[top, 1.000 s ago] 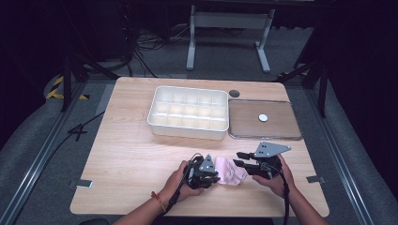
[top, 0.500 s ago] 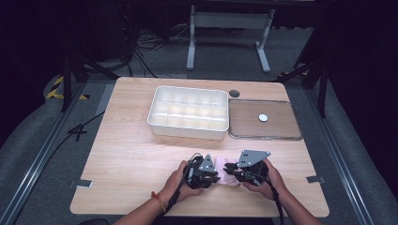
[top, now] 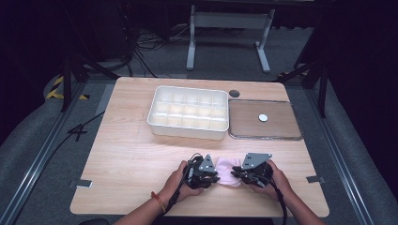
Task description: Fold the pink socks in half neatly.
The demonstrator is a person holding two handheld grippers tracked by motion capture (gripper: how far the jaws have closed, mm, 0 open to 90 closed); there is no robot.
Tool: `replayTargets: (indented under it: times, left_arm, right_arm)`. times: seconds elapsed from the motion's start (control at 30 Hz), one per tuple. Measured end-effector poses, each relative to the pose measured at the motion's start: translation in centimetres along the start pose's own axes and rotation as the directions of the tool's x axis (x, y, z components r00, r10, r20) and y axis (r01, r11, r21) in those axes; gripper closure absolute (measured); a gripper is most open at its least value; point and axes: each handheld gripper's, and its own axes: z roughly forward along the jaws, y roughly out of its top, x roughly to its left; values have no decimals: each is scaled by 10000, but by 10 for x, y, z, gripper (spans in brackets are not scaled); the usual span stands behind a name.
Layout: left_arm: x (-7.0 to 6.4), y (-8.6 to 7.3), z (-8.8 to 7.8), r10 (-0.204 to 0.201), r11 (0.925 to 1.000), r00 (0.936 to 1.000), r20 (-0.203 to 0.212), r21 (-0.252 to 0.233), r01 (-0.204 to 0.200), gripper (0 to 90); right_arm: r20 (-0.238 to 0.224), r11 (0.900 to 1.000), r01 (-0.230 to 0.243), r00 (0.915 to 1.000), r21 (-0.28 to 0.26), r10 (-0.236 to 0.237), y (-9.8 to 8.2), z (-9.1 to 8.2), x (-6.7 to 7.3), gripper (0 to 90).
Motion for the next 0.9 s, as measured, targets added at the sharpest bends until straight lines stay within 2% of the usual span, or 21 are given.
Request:
replayTargets:
  times: [0.07, 0.13, 0.27, 0.33, 0.4, 0.53, 0.6, 0.63, 0.73, 0.8, 0.83, 0.9]
  left_arm:
    - [0, -1, 0, -183, 9998, 9997, -145, -48, 183, 710]
    - [4, -2, -2, -625, 9980, 9976, -305, -137, 622, 636]
    - [10, -6, -5, -1472, 9881, 9888, -242, -481, 1459, 552]
    - [12, -6, -4, -1704, 9842, 9853, -90, -494, 1698, 507]
    - [12, -6, -2, -1732, 9842, 9849, -45, -381, 1729, 484]
    - [11, 0, 4, -1868, 9810, 9824, 51, -531, 1868, 454]
    - [9, 2, 8, -1890, 9801, 9819, 145, -595, 1895, 452]
    - [9, 4, 9, -1749, 9830, 9844, 171, -533, 1756, 457]
    - [6, 6, 13, -1737, 9824, 9842, 344, -635, 1756, 502]
    - [6, 6, 12, -1734, 9825, 9840, 414, -618, 1757, 562]
    - [7, 5, 12, -1806, 9794, 9819, 566, -809, 1848, 562]
    - [8, 5, 10, -1894, 9740, 9783, 839, -1101, 1980, 633]
  right_arm:
    - [-45, 9999, -41, 10000, 134, 41, -2, 3, -1, 787]
    - [-33, 9999, -100, 9999, 62, 101, -4, 5, -2, 789]
    - [-153, 9998, -141, 9998, -127, 139, -7, 5, -2, 794]
    - [-131, 9999, -91, 9999, -123, 90, -7, 6, -2, 799]
    - [-151, 9999, -94, 9998, -139, 92, -7, 6, -2, 802]
    - [-179, 9997, -157, 9997, -208, 153, -8, 6, -2, 803]
    - [-193, 9996, -167, 9997, -229, 162, -8, 6, -3, 804]
    - [-187, 9996, -160, 9997, -229, 156, -8, 6, -3, 804]
    - [-161, 9996, -131, 9998, -253, 127, -9, 7, -3, 805]
    - [-159, 9996, -114, 9998, -259, 110, -9, 7, -3, 805]
    - [-174, 9996, -135, 9998, -266, 130, -8, 7, -2, 805]
    - [-118, 9996, -93, 9999, -266, 90, -8, 7, -2, 806]
